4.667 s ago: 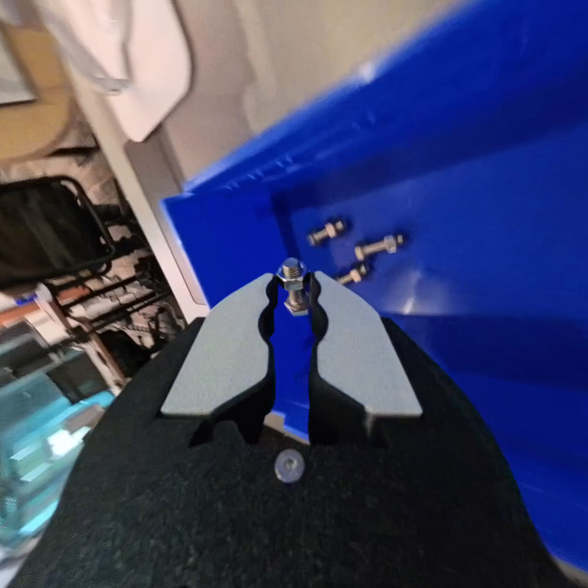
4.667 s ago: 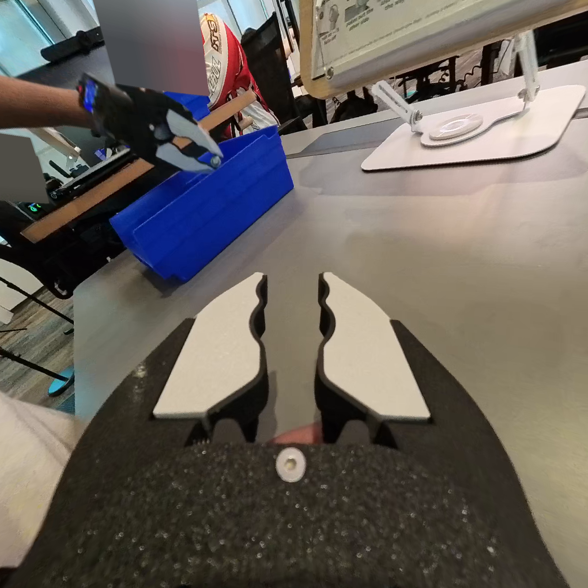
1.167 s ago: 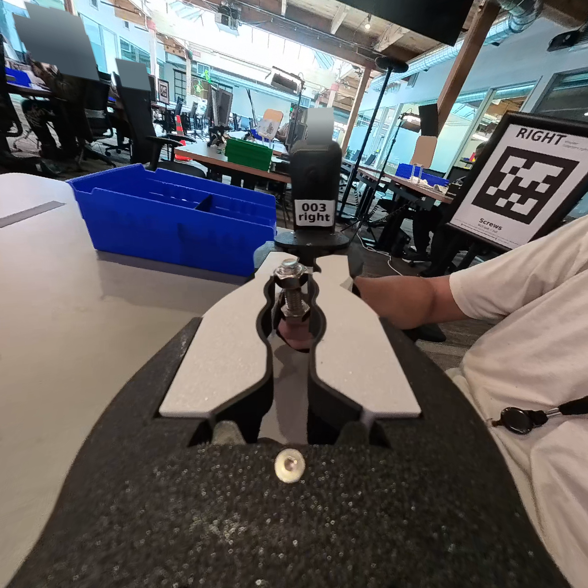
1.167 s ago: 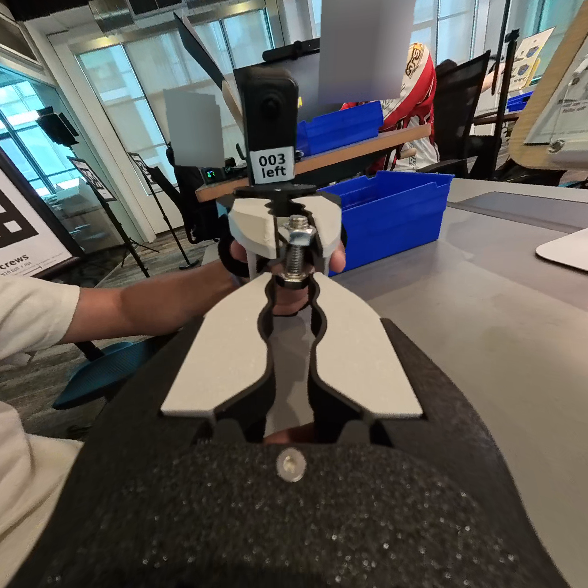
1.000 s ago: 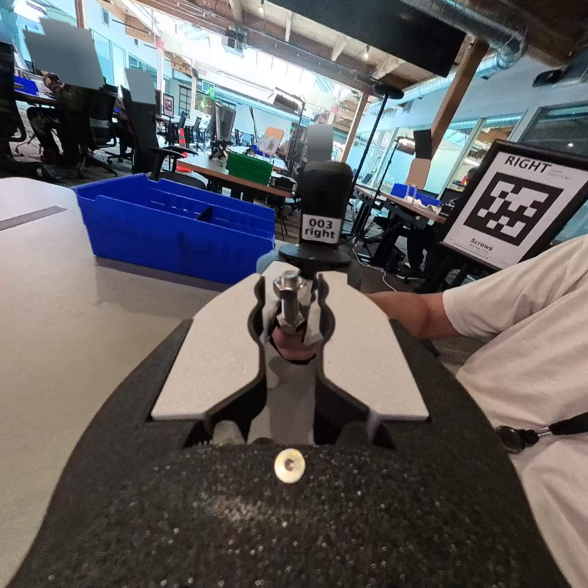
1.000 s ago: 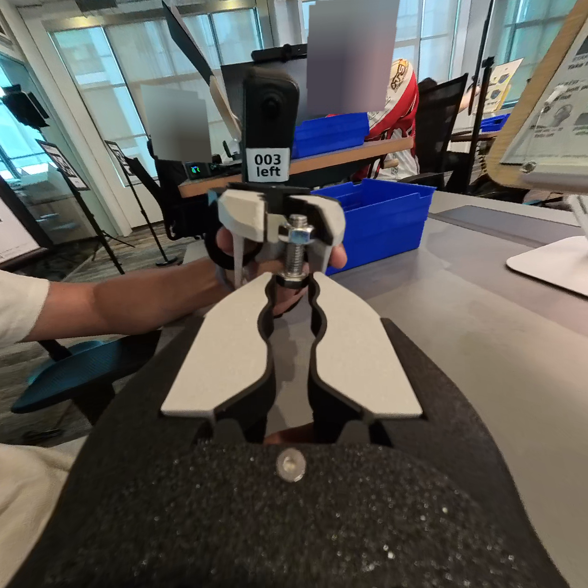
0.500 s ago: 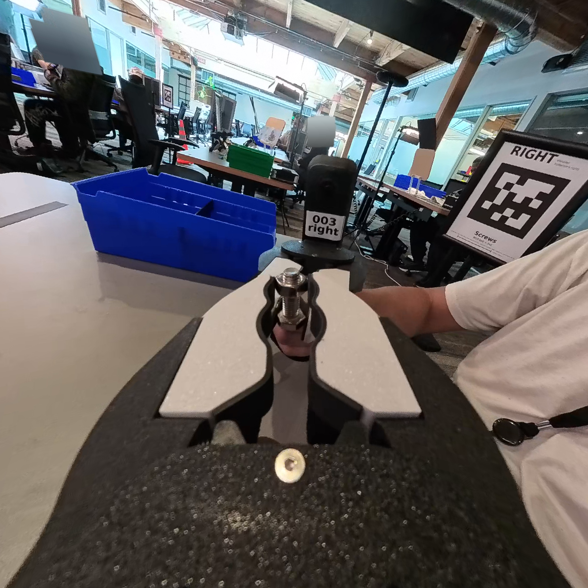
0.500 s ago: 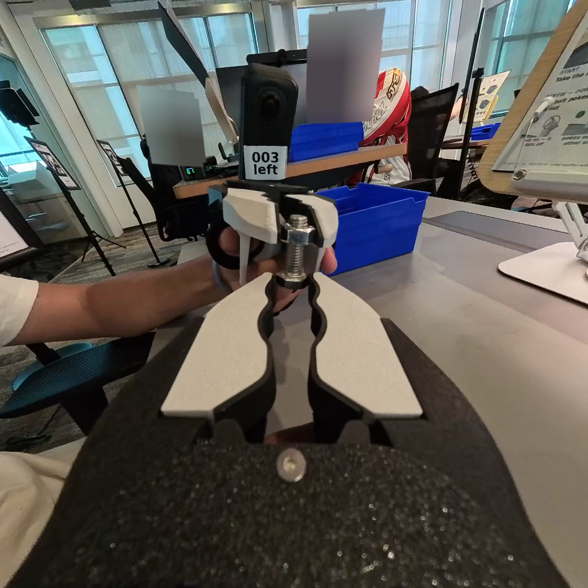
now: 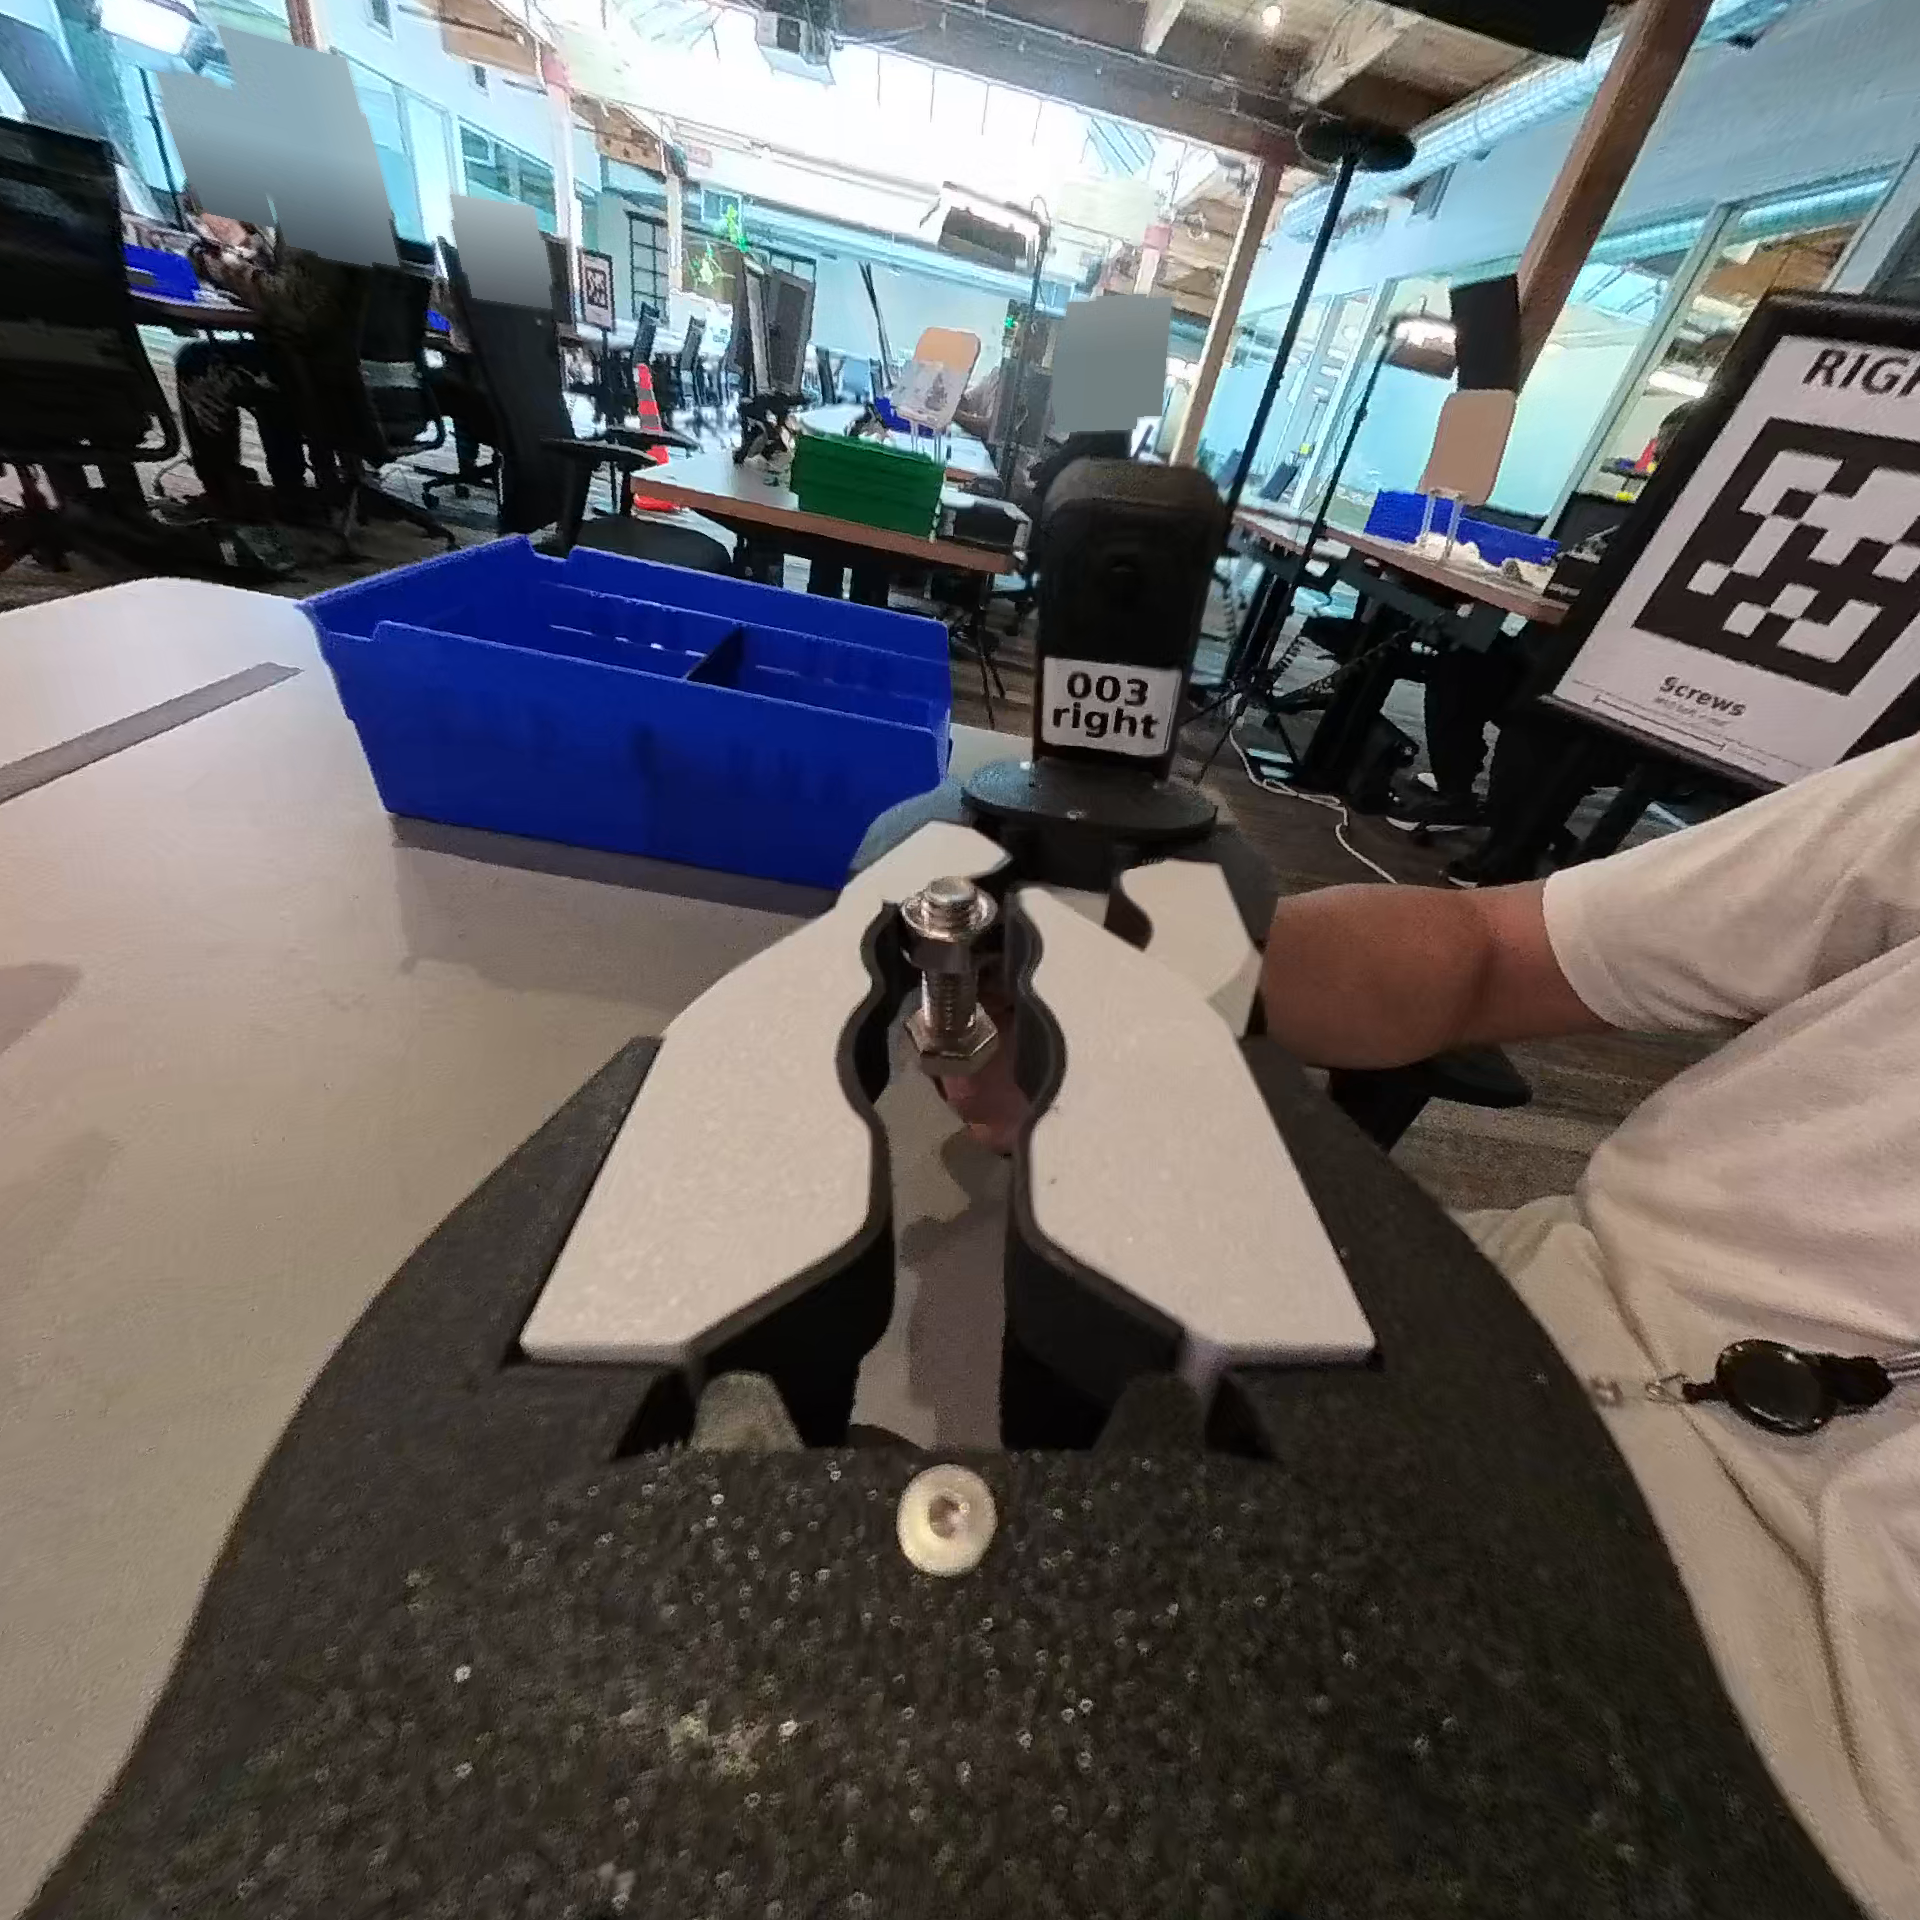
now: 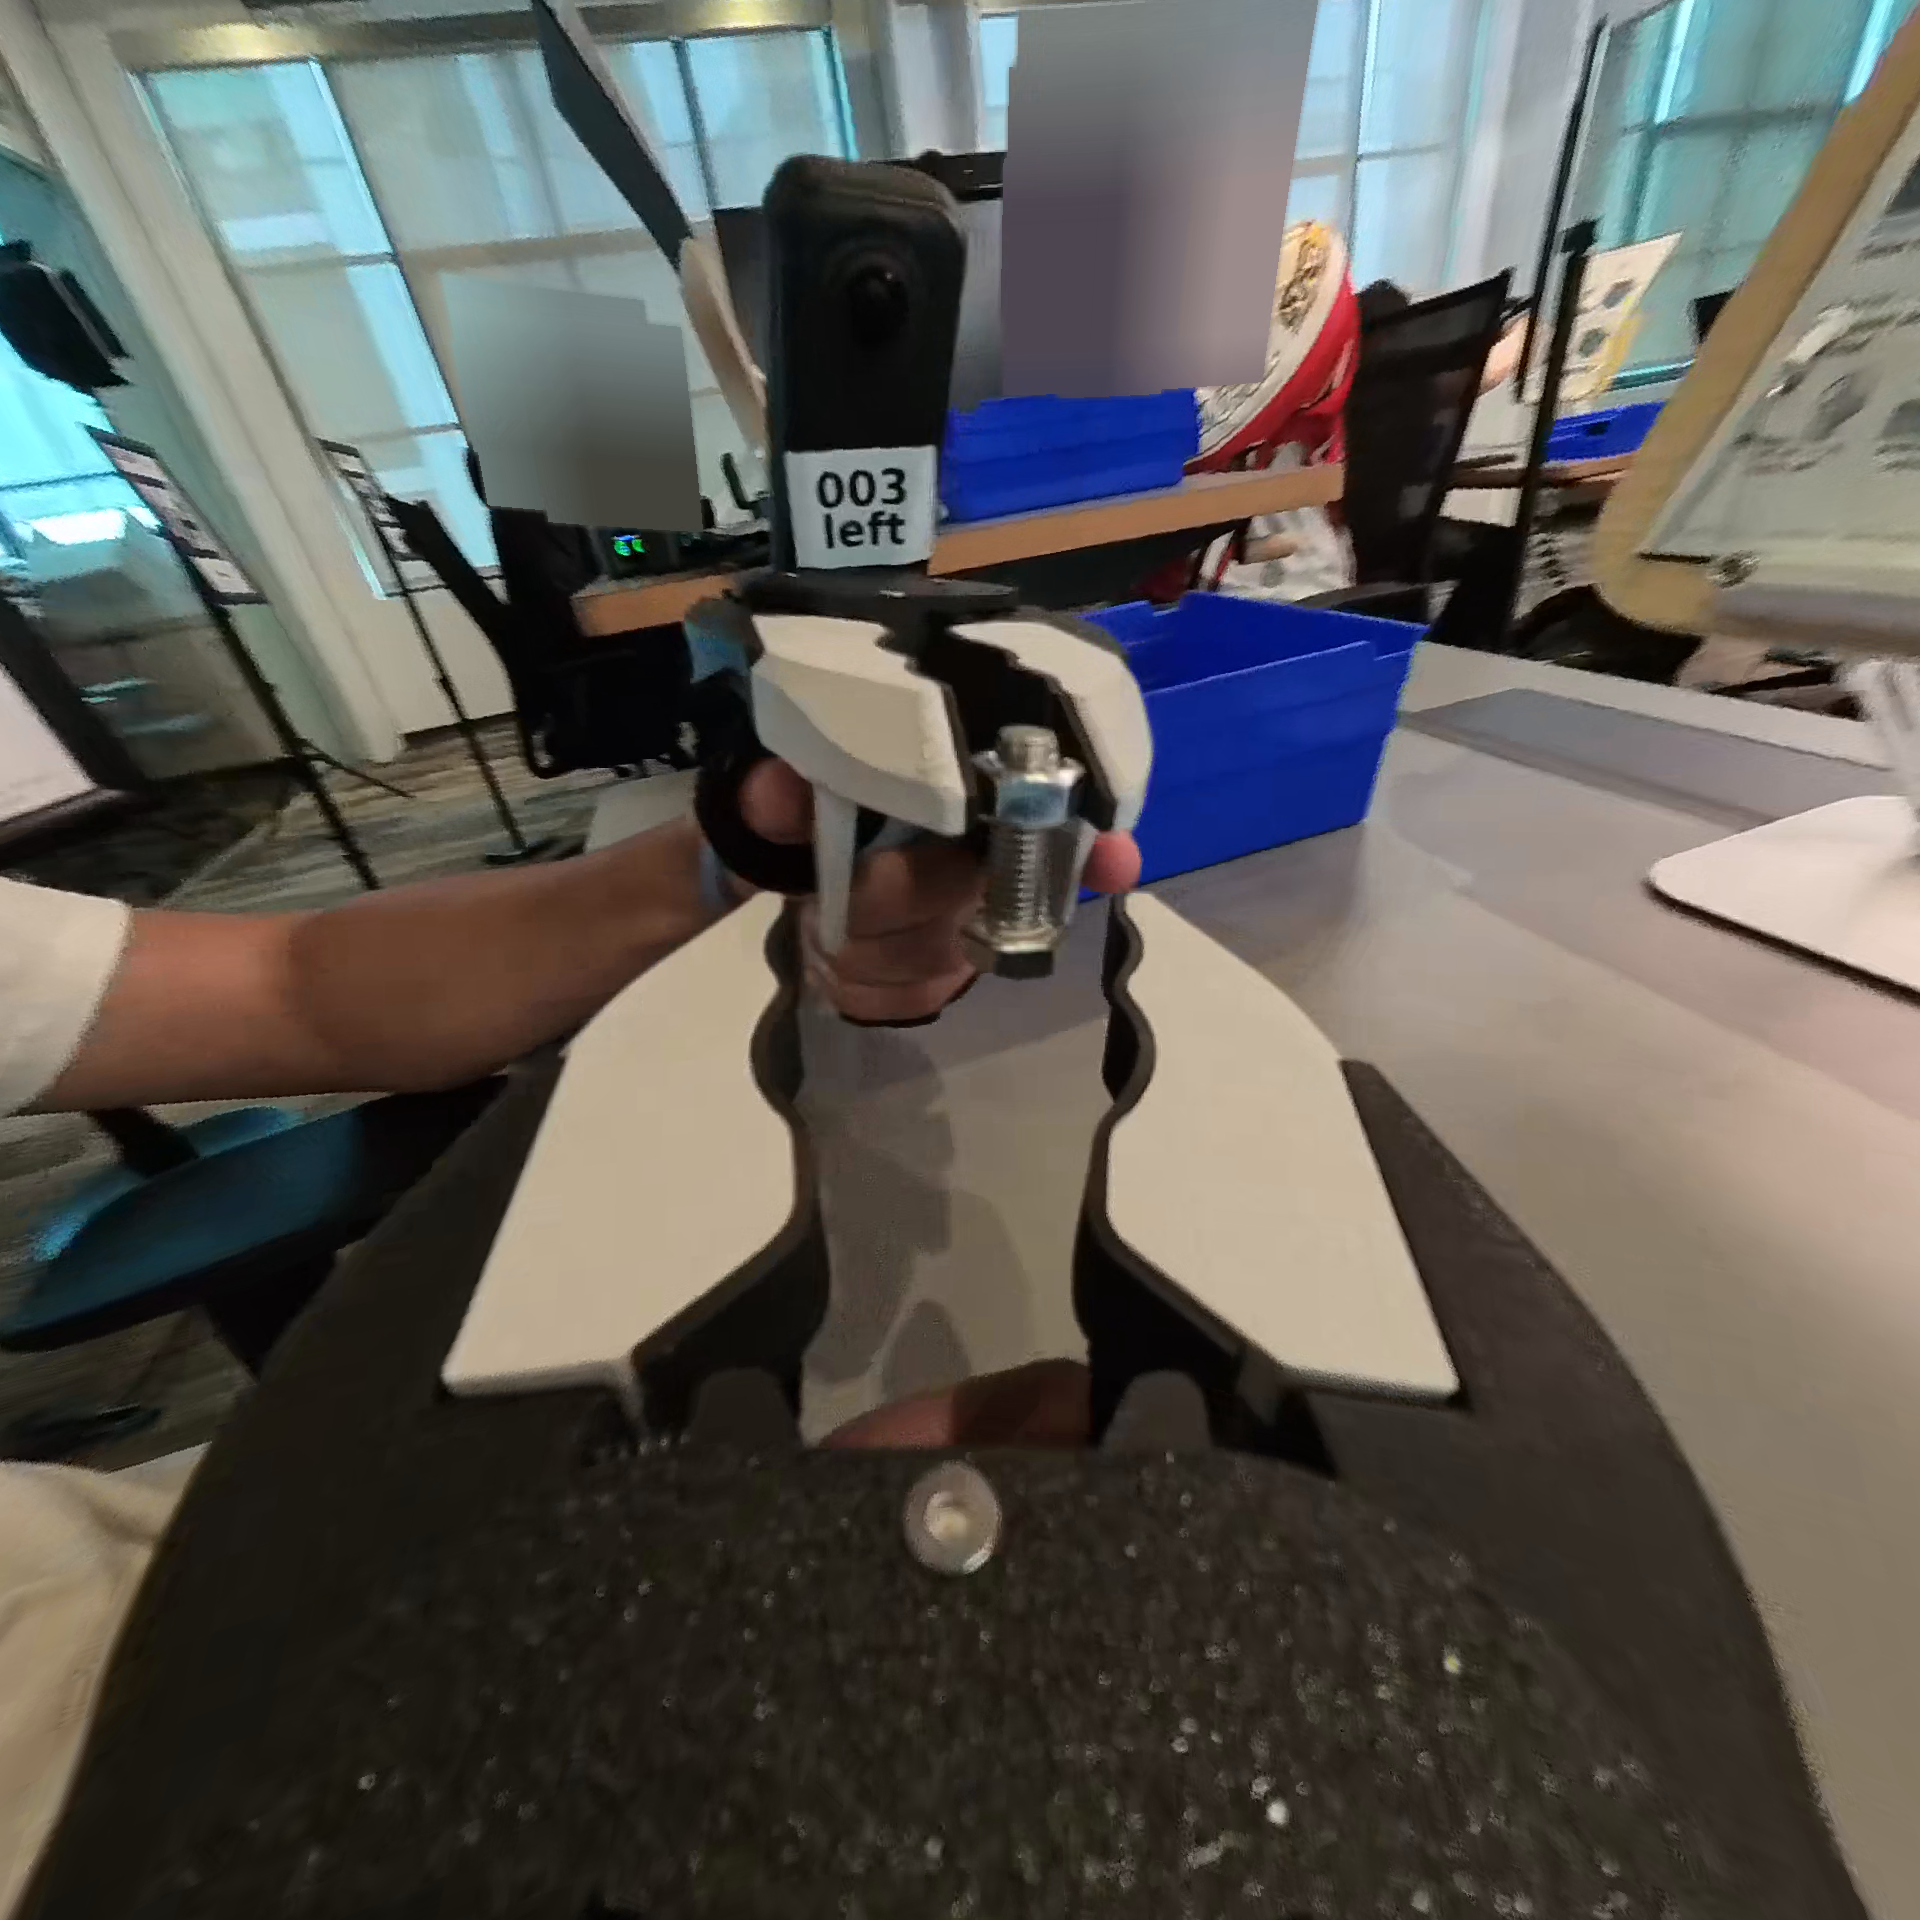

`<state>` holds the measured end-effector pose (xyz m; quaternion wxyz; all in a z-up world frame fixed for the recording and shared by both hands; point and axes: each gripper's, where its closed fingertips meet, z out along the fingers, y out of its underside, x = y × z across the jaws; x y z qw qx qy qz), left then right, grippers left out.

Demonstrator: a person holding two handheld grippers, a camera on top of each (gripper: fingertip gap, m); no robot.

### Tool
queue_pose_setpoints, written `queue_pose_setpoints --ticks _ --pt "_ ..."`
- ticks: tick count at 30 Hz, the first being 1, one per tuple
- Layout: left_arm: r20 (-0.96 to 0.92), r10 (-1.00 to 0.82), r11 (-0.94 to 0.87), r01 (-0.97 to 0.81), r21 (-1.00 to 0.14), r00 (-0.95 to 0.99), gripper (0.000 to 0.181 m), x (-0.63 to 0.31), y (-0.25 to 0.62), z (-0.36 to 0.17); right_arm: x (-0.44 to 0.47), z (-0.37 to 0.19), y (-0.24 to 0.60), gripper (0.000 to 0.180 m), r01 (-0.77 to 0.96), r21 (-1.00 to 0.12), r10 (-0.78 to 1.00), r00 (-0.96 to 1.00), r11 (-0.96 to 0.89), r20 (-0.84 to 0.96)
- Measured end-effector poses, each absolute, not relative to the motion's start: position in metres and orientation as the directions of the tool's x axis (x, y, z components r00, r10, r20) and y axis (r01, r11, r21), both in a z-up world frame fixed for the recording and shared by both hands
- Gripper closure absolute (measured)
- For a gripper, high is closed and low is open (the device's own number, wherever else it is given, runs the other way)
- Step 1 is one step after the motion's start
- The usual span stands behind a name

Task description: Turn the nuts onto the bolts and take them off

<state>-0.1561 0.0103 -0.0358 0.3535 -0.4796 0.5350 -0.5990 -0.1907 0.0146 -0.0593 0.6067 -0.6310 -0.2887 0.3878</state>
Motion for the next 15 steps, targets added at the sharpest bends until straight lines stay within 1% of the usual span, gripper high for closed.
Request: queue_pose_setpoints --ticks 3,6,10,13,14,15 --pt "0.177 -0.951 -0.155 -0.106 -0.982 -0.255 0.162 -0.155 0.016 -0.04 -0.188 -0.052 0.011 0.13 -0.129 -0.988 0.843 0.52 -0.079 -0.135" --pt "0.188 -0.951 -0.171 -0.089 -0.981 -0.244 0.162 -0.159 0.023 -0.037 -0.184 -0.052 0.011 0.132 -0.124 -0.989 0.841 0.526 -0.075 -0.13" --pt "0.194 -0.935 -0.185 -0.059 -0.981 -0.297 0.162 -0.161 0.014 -0.029 -0.187 -0.063 0.019 0.123 -0.081 -0.99 0.819 0.555 -0.12 -0.144" --pt "0.171 -0.948 -0.154 -0.083 -0.985 -0.269 0.162 -0.158 0.016 -0.034 -0.193 -0.057 0.012 0.125 -0.111 -0.988 0.843 0.517 -0.108 -0.15" --pt "0.172 -0.95 -0.155 -0.084 -0.984 -0.262 0.162 -0.159 0.017 -0.035 -0.192 -0.056 0.012 0.123 -0.109 -0.989 0.837 0.528 -0.096 -0.14" --pt "0.177 -0.95 -0.16 -0.084 -0.984 -0.259 0.162 -0.159 0.019 -0.035 -0.191 -0.056 0.011 0.125 -0.097 -0.991 0.838 0.531 -0.088 -0.126"
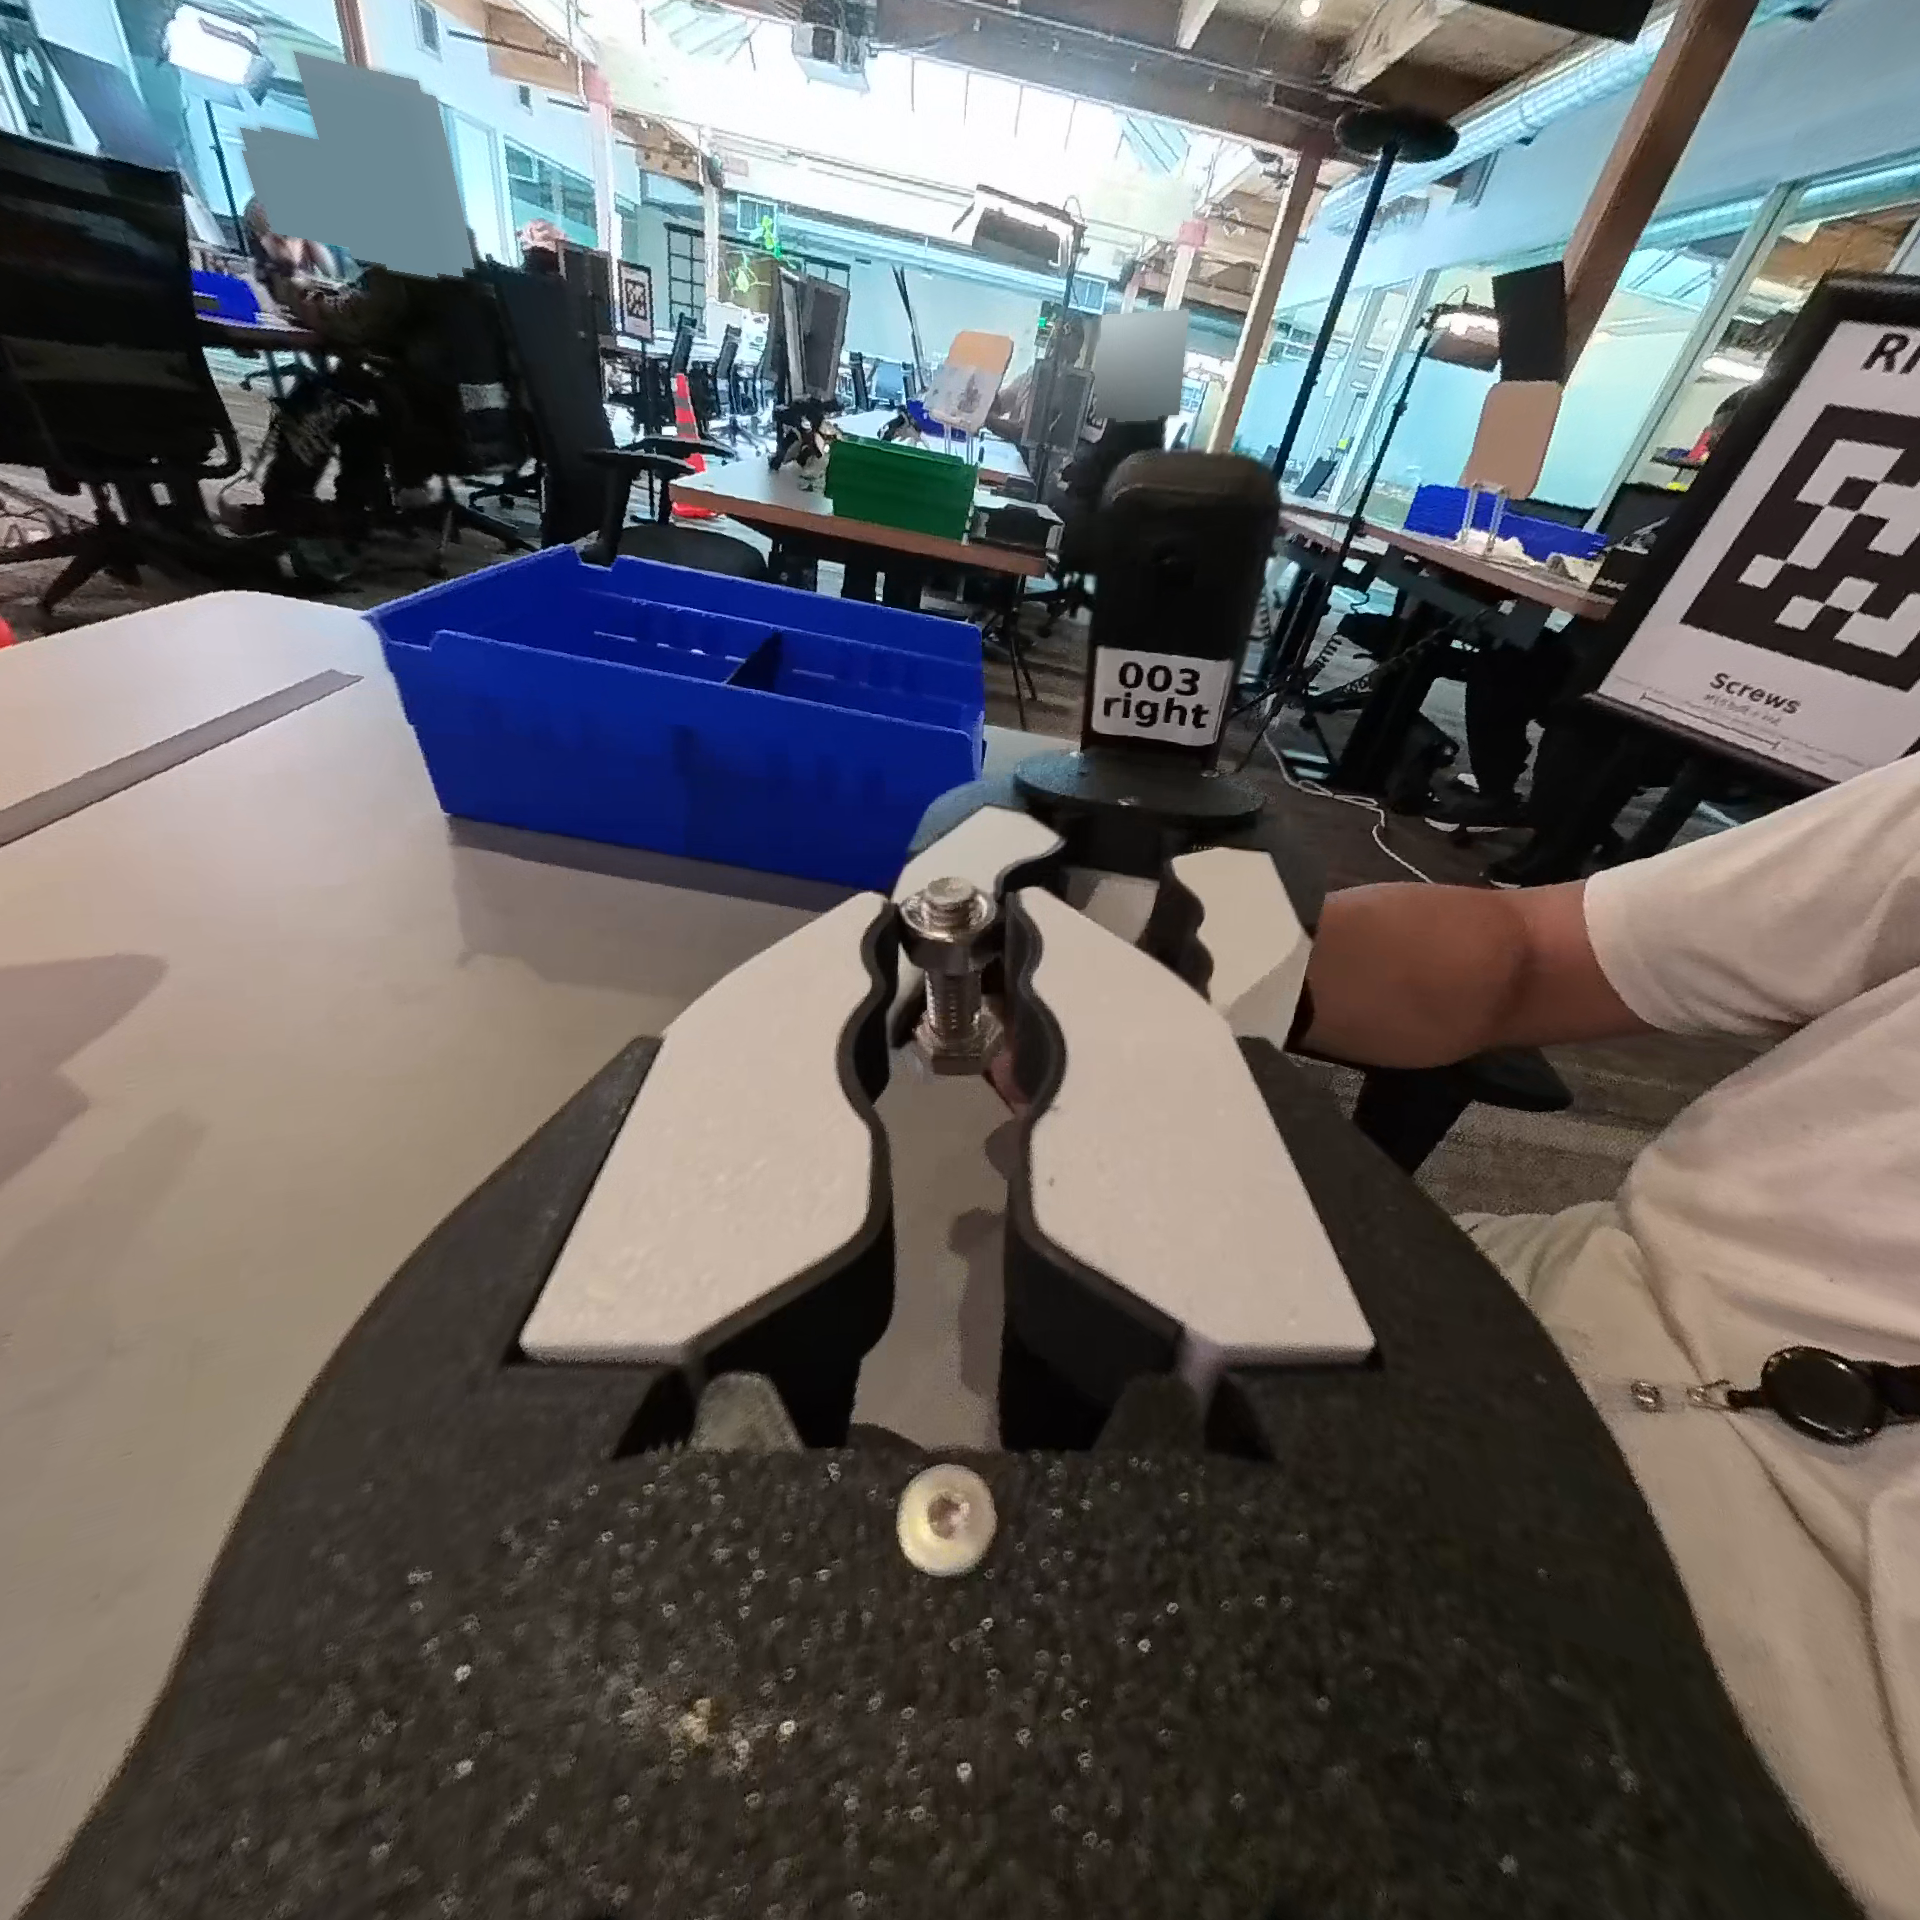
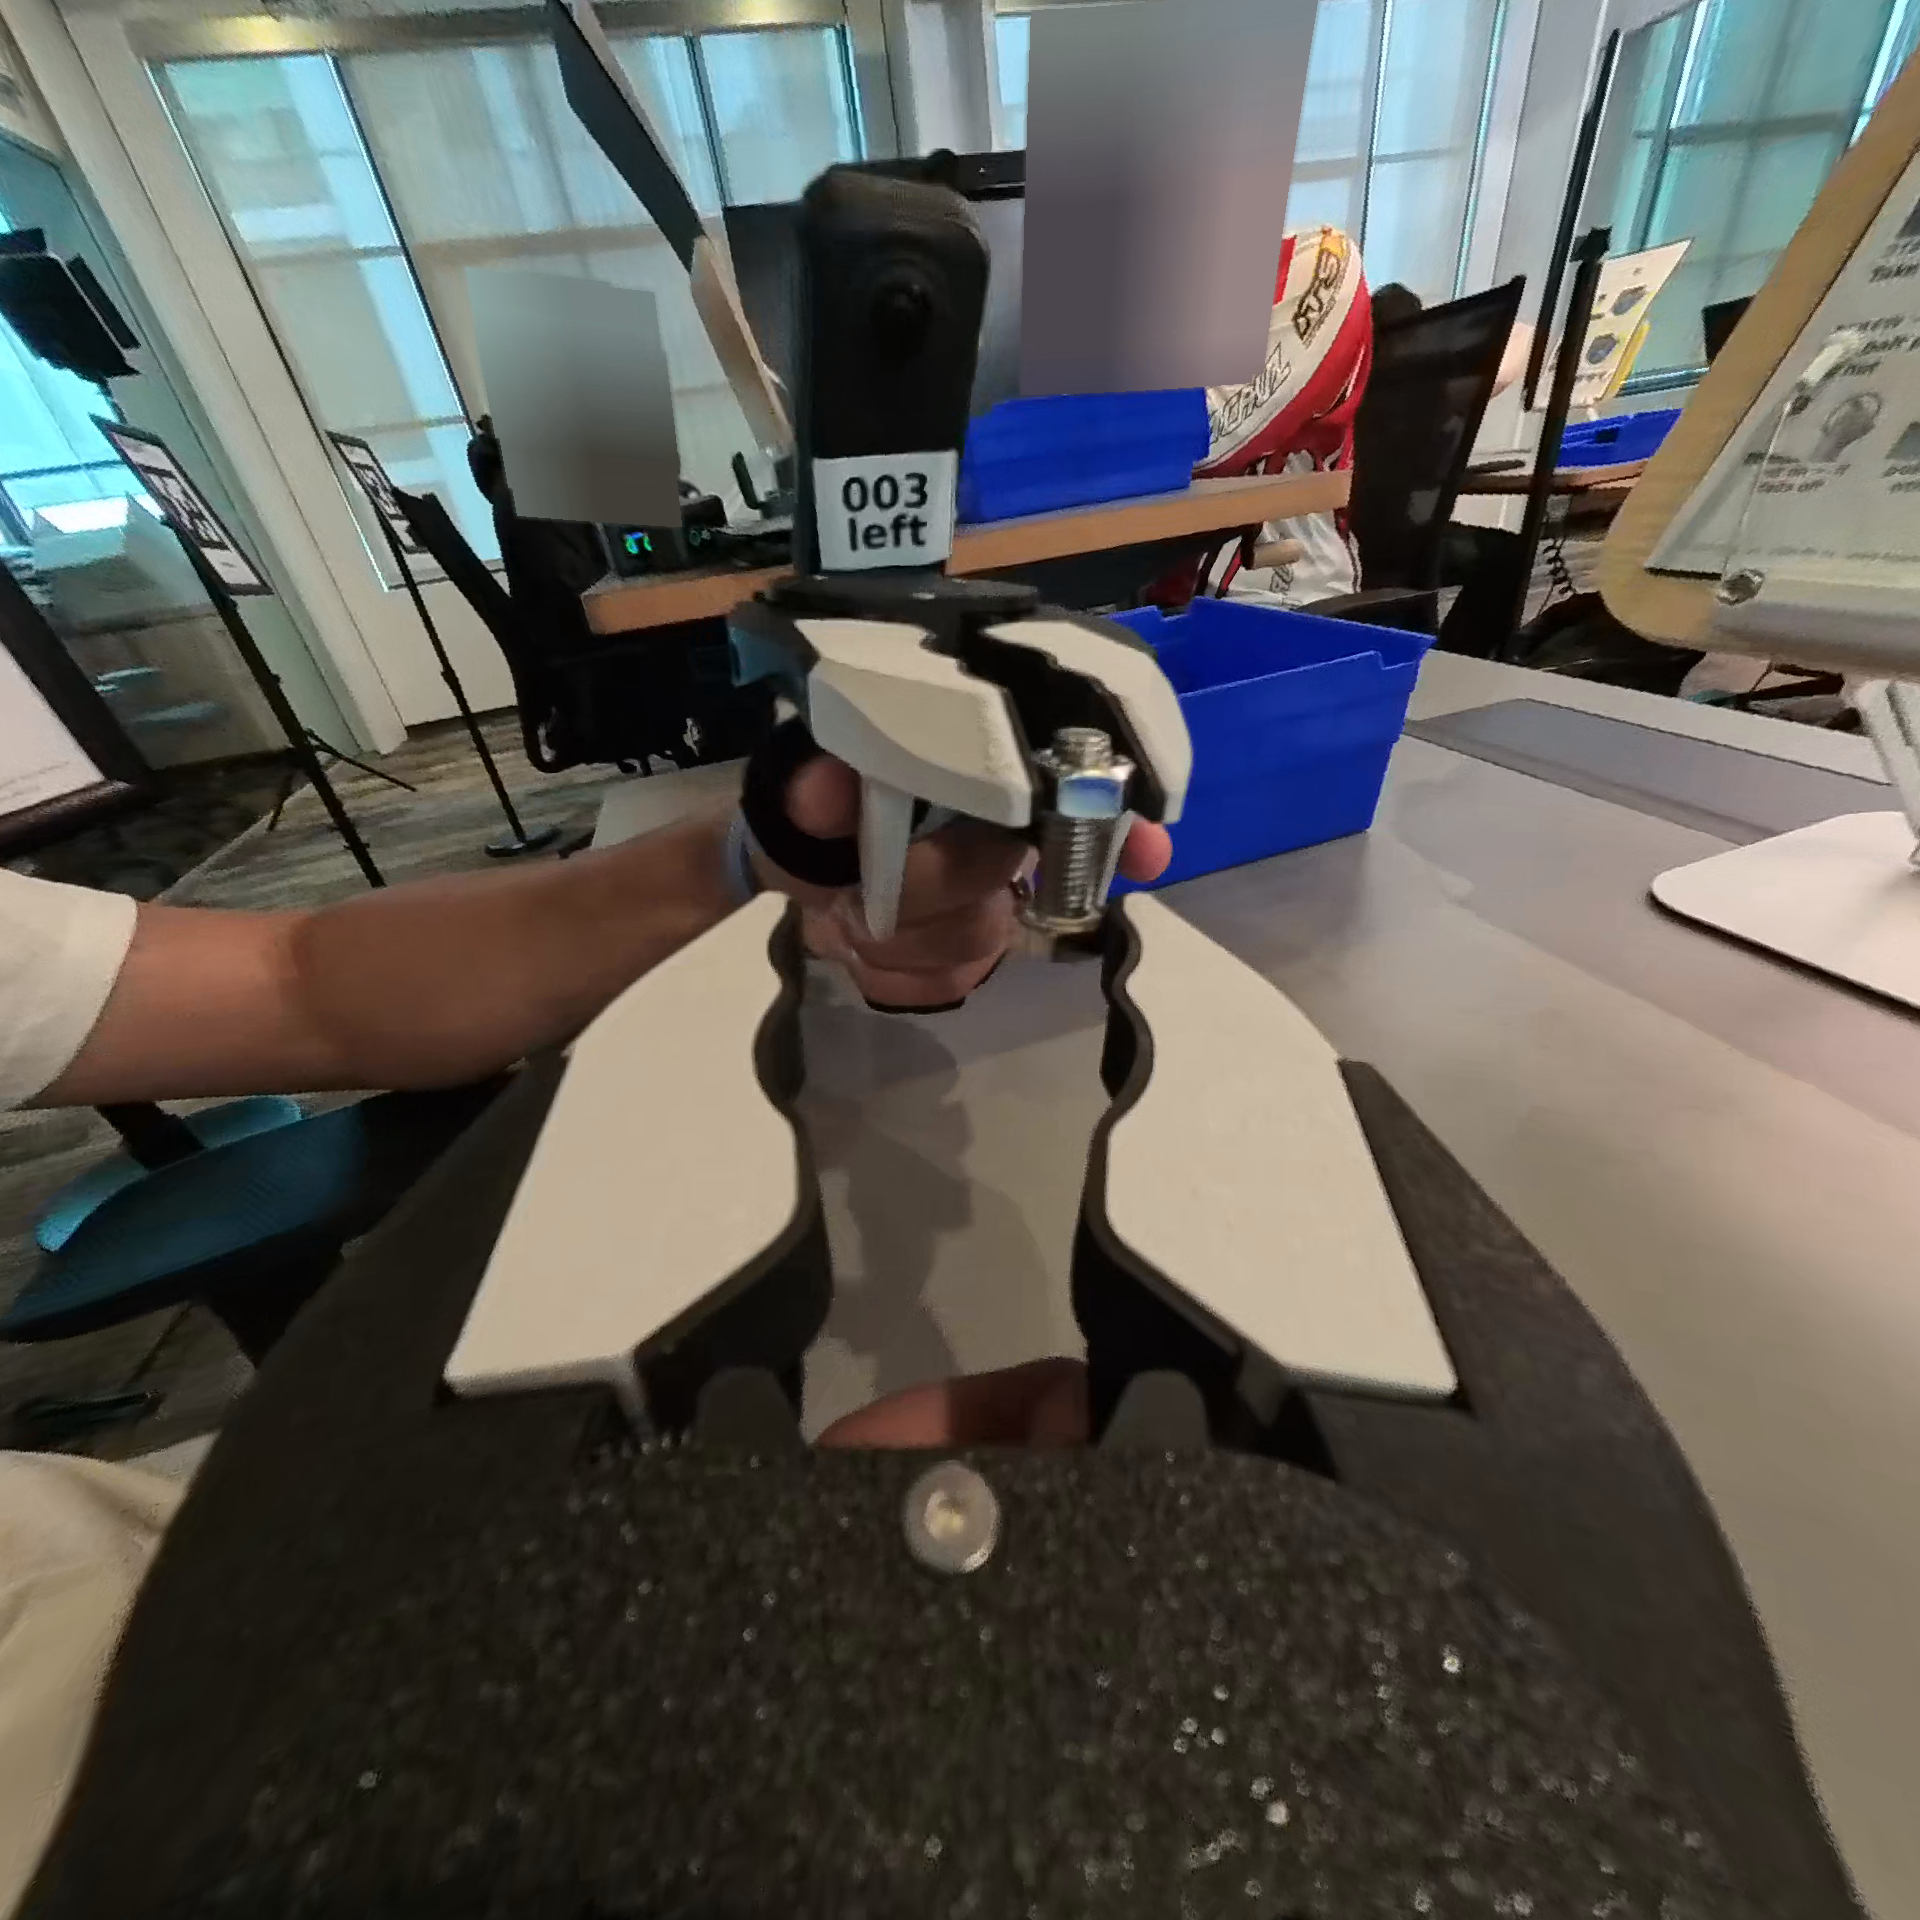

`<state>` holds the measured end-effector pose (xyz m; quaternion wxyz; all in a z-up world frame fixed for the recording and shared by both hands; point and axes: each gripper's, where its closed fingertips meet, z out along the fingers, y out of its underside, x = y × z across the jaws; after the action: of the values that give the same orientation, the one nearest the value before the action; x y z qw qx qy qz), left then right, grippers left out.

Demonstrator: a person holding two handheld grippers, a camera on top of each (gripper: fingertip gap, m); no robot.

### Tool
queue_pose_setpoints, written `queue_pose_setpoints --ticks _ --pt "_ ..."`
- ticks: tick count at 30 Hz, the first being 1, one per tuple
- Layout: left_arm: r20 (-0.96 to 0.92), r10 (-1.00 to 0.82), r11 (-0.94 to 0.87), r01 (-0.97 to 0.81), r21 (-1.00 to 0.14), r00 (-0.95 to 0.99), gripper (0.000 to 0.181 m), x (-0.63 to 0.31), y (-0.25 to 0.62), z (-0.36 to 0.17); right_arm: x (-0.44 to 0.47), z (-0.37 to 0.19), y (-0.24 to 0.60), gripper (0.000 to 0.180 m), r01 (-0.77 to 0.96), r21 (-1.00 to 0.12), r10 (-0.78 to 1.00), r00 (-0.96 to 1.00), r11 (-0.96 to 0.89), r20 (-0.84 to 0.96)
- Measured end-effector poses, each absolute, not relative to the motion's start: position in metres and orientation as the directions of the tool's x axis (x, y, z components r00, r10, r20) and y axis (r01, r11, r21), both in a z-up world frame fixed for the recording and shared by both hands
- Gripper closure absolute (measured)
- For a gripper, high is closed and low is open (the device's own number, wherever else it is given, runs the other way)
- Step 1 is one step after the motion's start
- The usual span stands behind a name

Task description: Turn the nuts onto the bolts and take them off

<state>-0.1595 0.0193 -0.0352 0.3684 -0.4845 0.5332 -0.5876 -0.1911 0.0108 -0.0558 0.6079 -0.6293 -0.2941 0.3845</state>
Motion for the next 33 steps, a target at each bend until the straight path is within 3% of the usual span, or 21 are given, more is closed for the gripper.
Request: queue_pose_setpoints --ticks 19,27,32,33 --pt "0.187 -0.941 -0.177 -0.058 -0.982 -0.281 0.163 -0.164 0.019 -0.029 -0.193 -0.062 0.018 0.122 -0.075 -0.991 0.823 0.551 -0.115 -0.138" --pt "0.204 -0.931 -0.195 -0.061 -0.979 -0.302 0.162 -0.164 0.016 -0.029 -0.182 -0.057 0.021 0.162 -0.097 -0.992 0.797 0.592 -0.075 -0.119" --pt "0.193 -0.934 -0.182 -0.063 -0.981 -0.301 0.162 -0.164 0.016 -0.028 -0.181 -0.054 0.017 0.16 -0.129 -0.988 0.813 0.565 -0.083 -0.142" --pt "0.189 -0.937 -0.178 -0.065 -0.982 -0.293 0.162 -0.164 0.017 -0.028 -0.183 -0.053 0.014 0.15 -0.129 -0.989 0.824 0.551 -0.073 -0.132"
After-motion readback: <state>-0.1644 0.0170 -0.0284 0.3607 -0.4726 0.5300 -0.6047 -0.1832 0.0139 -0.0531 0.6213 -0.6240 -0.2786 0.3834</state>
